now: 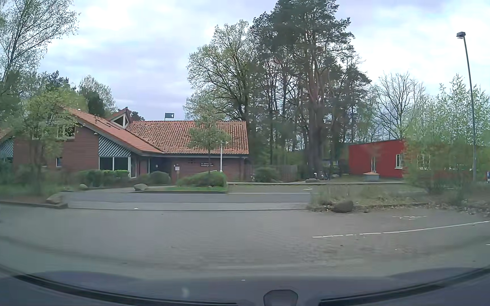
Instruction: Follow the waypoints while adhering to traffic rules and regulations
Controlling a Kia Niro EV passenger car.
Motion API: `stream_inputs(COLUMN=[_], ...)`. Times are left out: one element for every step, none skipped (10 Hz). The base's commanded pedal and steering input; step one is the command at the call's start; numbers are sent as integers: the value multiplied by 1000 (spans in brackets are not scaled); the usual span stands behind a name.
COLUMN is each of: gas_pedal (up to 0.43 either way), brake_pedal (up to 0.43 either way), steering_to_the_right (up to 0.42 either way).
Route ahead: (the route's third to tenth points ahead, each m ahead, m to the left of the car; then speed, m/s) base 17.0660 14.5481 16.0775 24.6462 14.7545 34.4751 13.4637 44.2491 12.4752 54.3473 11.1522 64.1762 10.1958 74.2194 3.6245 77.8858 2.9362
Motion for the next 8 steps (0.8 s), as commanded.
stream_inputs(gas_pedal=[0, 0, 0, 0, 0, 0, 0, 0], brake_pedal=[0, 0, 0, 0, 0, 0, 0, 0], steering_to_the_right=[21, 21, 18, 13, -3, -18, -24, -31])
